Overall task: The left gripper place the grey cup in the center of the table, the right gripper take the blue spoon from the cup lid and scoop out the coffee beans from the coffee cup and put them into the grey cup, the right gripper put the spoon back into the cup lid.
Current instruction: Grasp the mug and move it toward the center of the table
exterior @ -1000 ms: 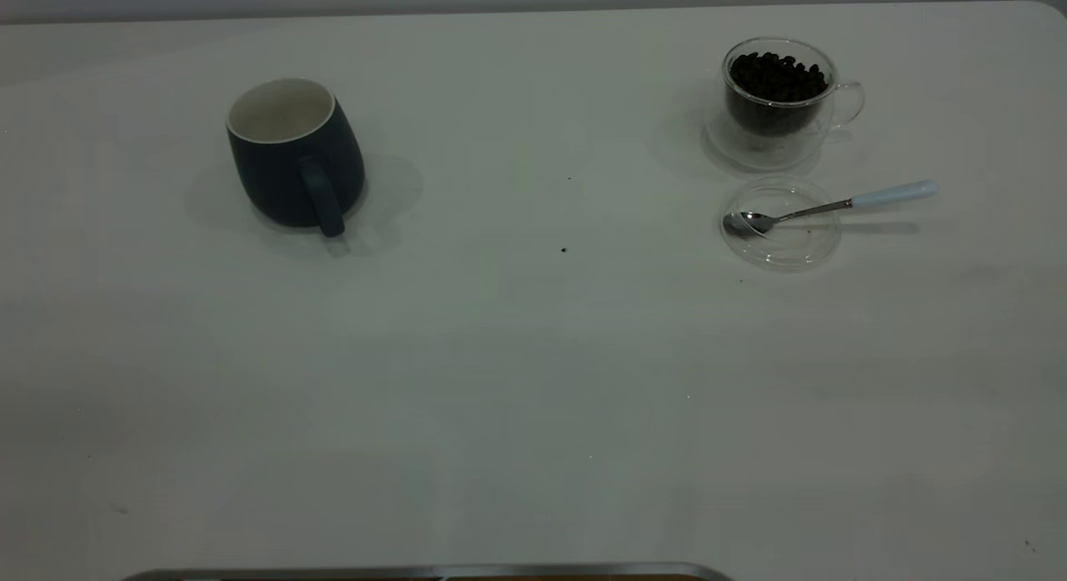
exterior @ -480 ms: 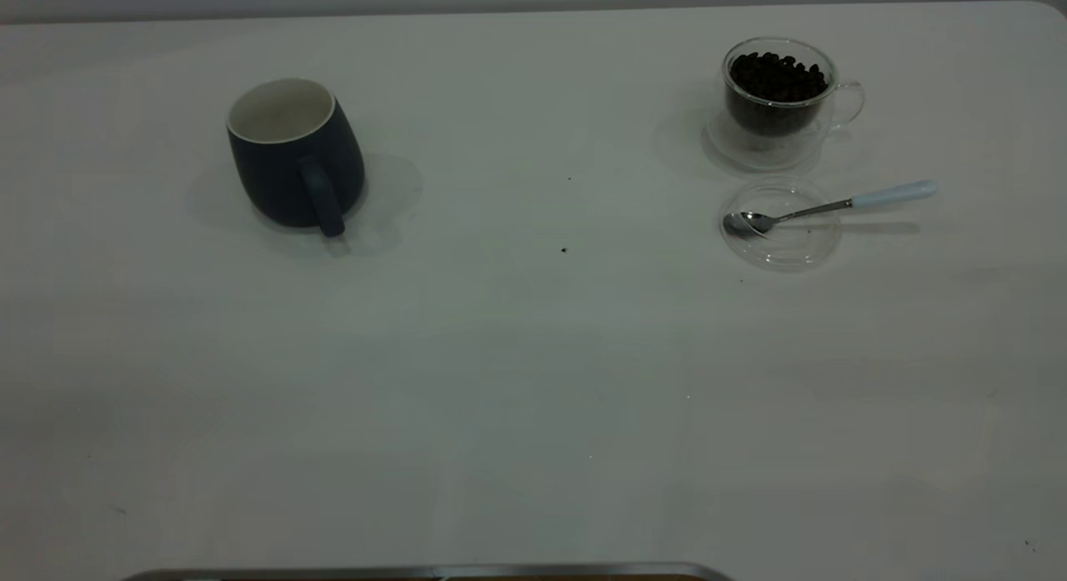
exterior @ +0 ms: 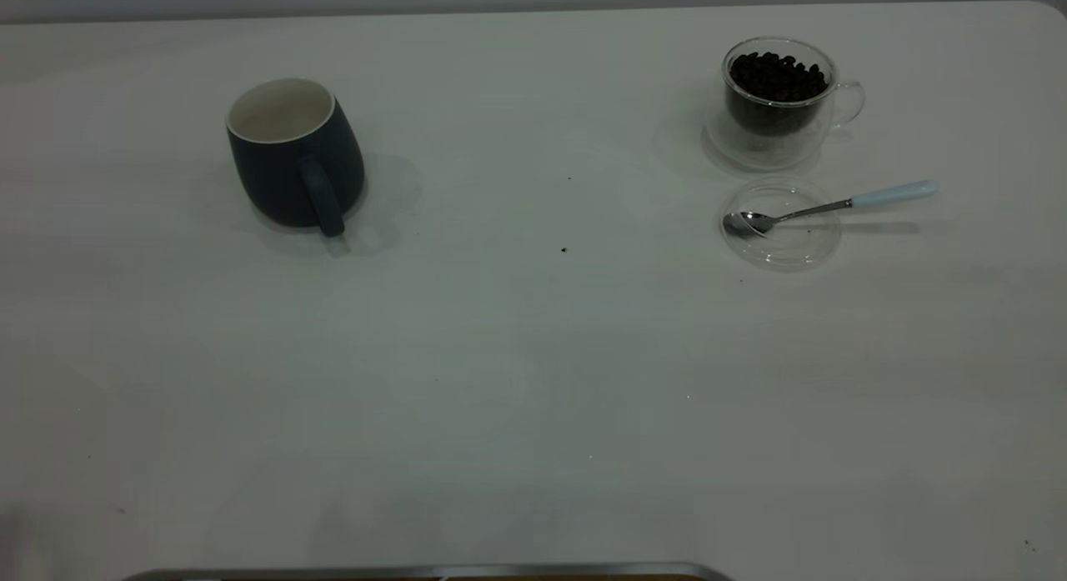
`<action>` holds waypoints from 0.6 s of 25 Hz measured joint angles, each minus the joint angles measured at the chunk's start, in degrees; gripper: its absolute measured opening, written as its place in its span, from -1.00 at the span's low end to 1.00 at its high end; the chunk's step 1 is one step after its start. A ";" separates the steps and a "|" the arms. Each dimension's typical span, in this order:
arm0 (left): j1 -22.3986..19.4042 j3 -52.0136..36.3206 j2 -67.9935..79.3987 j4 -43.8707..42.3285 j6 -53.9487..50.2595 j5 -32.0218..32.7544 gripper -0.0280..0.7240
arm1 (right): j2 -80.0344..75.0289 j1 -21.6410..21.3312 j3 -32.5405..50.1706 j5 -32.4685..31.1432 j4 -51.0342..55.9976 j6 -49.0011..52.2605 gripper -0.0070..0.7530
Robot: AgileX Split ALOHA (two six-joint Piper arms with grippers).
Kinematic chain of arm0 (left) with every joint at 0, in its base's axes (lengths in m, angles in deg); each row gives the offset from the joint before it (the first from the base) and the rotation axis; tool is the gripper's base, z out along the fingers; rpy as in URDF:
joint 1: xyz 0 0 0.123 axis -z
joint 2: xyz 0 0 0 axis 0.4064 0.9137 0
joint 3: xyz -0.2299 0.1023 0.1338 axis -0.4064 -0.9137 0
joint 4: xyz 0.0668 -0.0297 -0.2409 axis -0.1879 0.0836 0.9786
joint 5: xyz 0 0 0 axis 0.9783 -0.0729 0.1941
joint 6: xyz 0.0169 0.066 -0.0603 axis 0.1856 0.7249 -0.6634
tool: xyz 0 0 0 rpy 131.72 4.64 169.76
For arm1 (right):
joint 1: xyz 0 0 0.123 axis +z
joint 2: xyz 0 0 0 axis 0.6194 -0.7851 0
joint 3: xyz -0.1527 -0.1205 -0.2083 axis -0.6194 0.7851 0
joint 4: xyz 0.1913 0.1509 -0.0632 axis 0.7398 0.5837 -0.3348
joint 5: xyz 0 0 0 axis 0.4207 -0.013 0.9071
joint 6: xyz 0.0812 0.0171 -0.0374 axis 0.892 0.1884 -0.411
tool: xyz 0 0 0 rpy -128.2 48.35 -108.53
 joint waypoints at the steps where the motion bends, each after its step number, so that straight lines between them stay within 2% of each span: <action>1: 0.00 1.19 3.21 0.00 0.26 -0.85 0.34 | 0.00 0.00 0.00 0.00 0.00 0.00 -0.36; 9: 0.00 15.00 31.06 0.00 5.78 -6.23 0.49 | 0.00 0.00 0.00 0.00 0.00 0.00 -0.36; 15: 0.00 28.45 50.80 0.00 7.86 -7.97 0.51 | 0.00 0.00 0.00 0.00 0.00 0.00 -0.36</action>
